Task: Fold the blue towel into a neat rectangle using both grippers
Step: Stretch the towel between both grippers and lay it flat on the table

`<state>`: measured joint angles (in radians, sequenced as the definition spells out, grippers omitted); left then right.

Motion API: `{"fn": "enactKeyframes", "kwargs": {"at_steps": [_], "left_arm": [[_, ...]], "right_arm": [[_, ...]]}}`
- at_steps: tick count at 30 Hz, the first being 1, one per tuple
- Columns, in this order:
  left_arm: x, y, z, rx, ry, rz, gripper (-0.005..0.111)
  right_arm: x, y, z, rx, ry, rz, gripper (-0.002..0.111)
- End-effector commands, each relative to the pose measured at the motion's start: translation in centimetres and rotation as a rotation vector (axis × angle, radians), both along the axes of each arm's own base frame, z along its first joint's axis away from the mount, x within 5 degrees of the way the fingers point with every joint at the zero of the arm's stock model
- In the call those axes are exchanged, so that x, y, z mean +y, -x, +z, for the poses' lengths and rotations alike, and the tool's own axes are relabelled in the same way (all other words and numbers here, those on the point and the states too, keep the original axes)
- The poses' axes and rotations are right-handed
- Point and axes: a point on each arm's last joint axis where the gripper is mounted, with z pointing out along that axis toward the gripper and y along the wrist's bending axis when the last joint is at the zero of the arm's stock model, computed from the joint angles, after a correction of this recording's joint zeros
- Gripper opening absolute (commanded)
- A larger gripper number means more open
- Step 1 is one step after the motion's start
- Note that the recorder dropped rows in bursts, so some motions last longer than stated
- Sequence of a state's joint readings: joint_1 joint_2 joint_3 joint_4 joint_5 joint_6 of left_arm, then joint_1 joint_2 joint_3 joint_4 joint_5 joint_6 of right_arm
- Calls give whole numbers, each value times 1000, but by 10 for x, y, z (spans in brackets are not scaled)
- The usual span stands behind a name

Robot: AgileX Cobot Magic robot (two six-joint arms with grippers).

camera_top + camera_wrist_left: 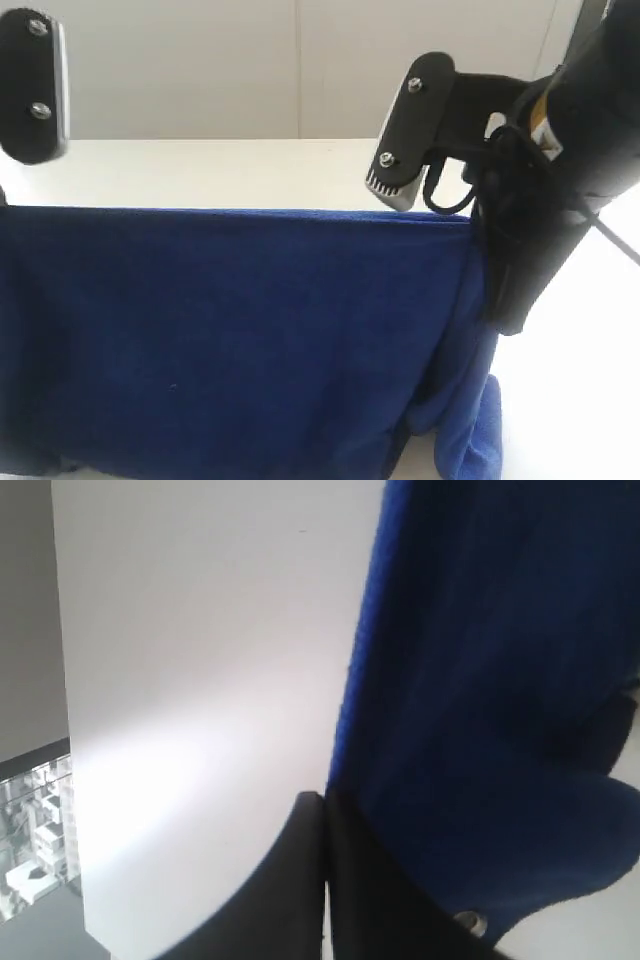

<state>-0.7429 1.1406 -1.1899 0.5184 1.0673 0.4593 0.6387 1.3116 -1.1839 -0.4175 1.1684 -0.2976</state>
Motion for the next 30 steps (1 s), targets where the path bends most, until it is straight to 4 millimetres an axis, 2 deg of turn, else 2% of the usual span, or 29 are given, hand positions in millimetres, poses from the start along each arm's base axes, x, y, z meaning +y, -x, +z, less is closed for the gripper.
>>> {"fn": "enactKeyframes", "kwargs": {"at_steps": [1,5,6,11,12,16,21,24,26,28,29,30], "left_arm": [[-2,-27,-22,-72,-146,83,0],[-11,-49,-43,-118,-177,106,0],[-13,-60,-56,-109,-172,111,0],[0,-104,-93,-135,-141,188,0],[3,-118,-104,-139,-117,176,0],[7,-146,-131,-146,-91,116,0],[15,-170,-166,-129,-131,39,0],[26,-183,-187,-104,-177,28,0],[32,-189,-193,-98,-176,57,2],[35,-194,-196,-103,-146,88,11],[37,-197,-196,-107,-134,104,18],[37,-200,-195,-115,-123,111,30]], "right_arm": [[-3,-13,-16,31,125,-42,0],[6,-32,-29,-25,149,-40,0],[9,-41,-36,-46,177,-40,0],[18,-79,-71,-125,227,-34,0],[16,-90,-83,-119,216,-38,0],[4,-118,-110,-143,195,-72,0],[-4,-140,-133,-181,106,-88,0],[-7,-152,-148,-194,70,-63,1],[-9,-155,-154,-194,80,-43,7],[-11,-158,-159,-195,91,-35,16],[-13,-160,-161,-201,96,-38,23],[-15,-162,-162,-213,99,-52,33]]}}
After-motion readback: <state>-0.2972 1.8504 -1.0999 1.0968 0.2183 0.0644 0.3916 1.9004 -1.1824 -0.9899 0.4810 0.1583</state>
